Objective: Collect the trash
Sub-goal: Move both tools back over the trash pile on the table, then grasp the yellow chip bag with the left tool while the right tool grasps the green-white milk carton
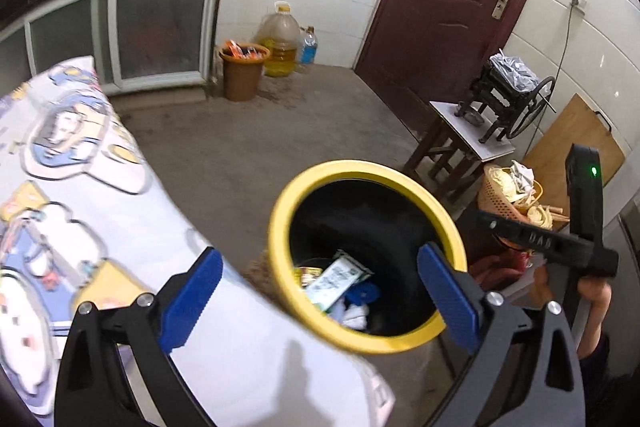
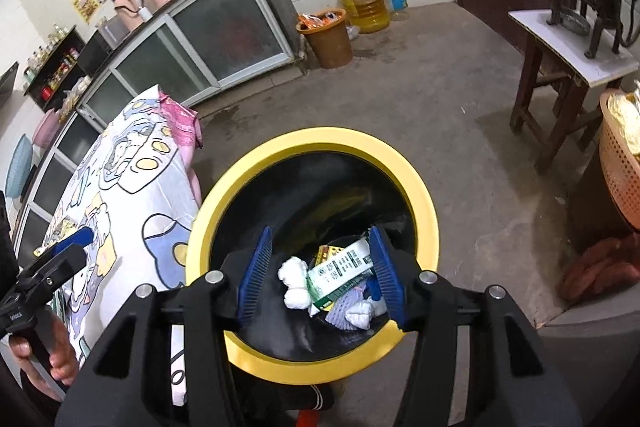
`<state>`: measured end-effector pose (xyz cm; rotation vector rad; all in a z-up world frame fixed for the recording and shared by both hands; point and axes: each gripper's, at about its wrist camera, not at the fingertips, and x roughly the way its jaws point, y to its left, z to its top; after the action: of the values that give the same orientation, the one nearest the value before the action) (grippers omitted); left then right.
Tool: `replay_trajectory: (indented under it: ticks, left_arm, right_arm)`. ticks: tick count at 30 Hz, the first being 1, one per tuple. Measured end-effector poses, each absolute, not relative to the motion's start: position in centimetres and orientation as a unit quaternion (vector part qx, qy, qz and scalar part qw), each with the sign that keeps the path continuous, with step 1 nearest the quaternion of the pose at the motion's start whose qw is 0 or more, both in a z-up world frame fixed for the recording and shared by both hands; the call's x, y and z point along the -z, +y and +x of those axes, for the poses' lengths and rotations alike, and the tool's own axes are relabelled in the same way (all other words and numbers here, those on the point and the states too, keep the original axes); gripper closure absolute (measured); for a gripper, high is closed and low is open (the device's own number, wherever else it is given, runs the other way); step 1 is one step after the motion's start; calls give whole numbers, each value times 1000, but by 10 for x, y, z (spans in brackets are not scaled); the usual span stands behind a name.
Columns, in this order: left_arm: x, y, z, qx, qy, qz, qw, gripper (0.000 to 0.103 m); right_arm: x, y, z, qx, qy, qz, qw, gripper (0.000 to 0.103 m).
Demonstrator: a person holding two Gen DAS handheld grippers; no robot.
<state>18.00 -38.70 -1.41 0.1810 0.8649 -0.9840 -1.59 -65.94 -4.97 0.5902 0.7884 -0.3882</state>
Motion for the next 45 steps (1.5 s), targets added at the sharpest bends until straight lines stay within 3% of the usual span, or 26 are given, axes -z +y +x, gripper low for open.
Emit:
replay_trajectory:
  ticks: [3,10,19,30,45]
  left_arm:
    - [1,-348,184,442,379,92,807,8]
    - [-21,-226,195,374,360,81,851,8]
    - [-14,-78,184,235,395,11,888,8]
    - [18,-30,190,208,432,-47,876,8]
    - [25,-26,202,217,437,-49,871,8]
  right_arm:
    - [40,-646,-9,157,372,262,876,52]
    - [11,-573,23,42,367,186,911,39]
    - [-12,-470,91,-89,377,127,913,39]
    - [-19,-374,162,-188,407,95,889,39]
    - [-5,-333,196,-245,446,99,855,40]
